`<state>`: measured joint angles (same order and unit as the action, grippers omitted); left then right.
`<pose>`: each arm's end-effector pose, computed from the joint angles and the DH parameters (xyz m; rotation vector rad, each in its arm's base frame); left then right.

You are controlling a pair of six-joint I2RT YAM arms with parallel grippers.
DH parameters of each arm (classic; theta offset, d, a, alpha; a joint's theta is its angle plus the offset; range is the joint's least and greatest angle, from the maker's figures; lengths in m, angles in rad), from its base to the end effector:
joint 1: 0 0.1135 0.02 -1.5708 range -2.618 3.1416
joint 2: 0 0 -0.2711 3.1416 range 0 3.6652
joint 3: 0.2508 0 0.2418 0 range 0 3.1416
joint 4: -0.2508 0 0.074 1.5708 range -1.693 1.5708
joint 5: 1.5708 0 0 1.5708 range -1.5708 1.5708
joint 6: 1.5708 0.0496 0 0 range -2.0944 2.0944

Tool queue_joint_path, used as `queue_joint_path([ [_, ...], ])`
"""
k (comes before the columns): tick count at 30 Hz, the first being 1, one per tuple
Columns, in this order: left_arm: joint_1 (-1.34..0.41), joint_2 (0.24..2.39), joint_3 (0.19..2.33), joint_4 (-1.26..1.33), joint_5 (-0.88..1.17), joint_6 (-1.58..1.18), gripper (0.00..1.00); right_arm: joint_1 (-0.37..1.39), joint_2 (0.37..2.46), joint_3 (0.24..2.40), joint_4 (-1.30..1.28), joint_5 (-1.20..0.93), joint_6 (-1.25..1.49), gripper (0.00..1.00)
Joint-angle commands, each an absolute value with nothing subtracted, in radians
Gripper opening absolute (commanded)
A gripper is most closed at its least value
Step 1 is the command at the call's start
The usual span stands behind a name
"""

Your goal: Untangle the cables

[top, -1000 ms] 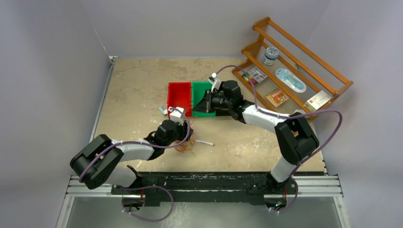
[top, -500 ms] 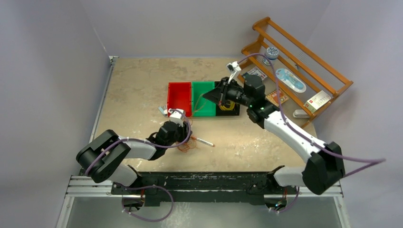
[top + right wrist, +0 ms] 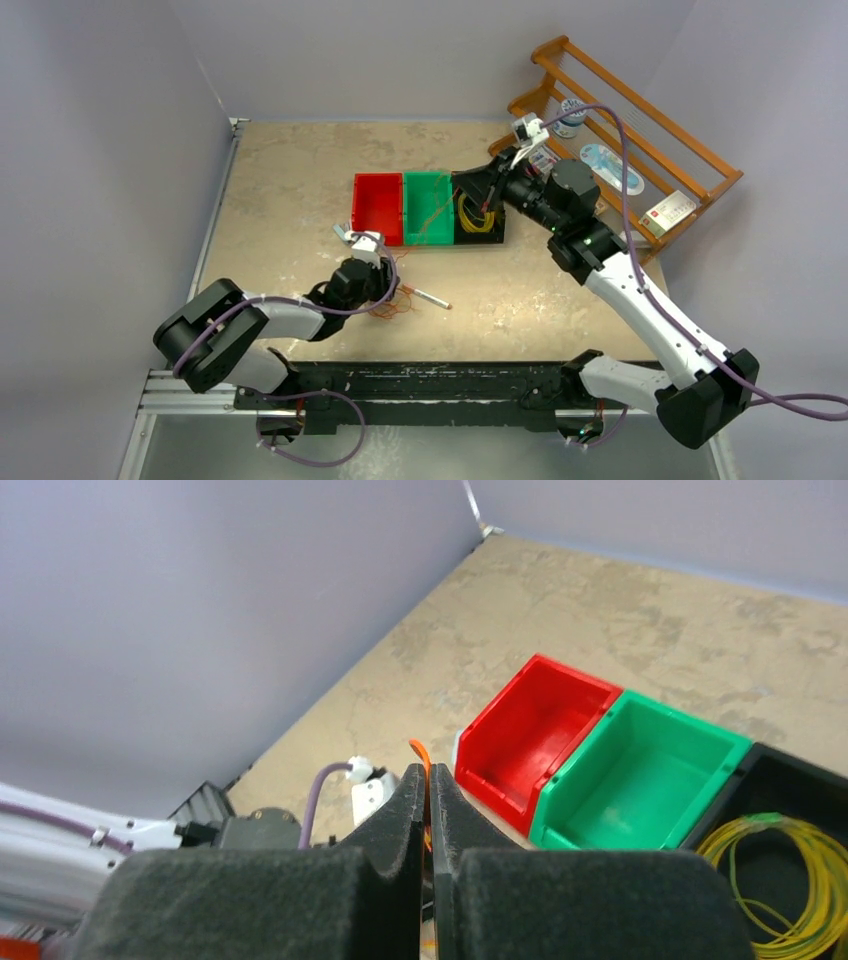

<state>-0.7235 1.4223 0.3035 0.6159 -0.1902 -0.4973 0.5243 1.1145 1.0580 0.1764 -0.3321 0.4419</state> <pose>0.1889 -0.1543 0.1380 0.1198 2.1073 -0.5495 0.2151 0.1431 0.4180 -0.3486 1.5023 1.0187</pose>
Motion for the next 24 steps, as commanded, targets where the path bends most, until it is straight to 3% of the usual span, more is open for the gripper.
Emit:
queue_joint_path([
  [1,-0.727,1.388,0.285,0.581,-0.211,-0.510,0.41,0.521,1.071,1.166,0.195,-0.211,0.376,0.00],
  [17,-0.728,1.324,0.220,0.604,-0.249,-0.530,0.44,0.521,1.138,1.420,0.114,-0.020,0.239,0.00],
  [24,-0.728,1.270,0.230,0.570,-0.272,-0.536,0.46,0.522,1.203,1.498,0.101,-0.036,0.210,0.00],
])
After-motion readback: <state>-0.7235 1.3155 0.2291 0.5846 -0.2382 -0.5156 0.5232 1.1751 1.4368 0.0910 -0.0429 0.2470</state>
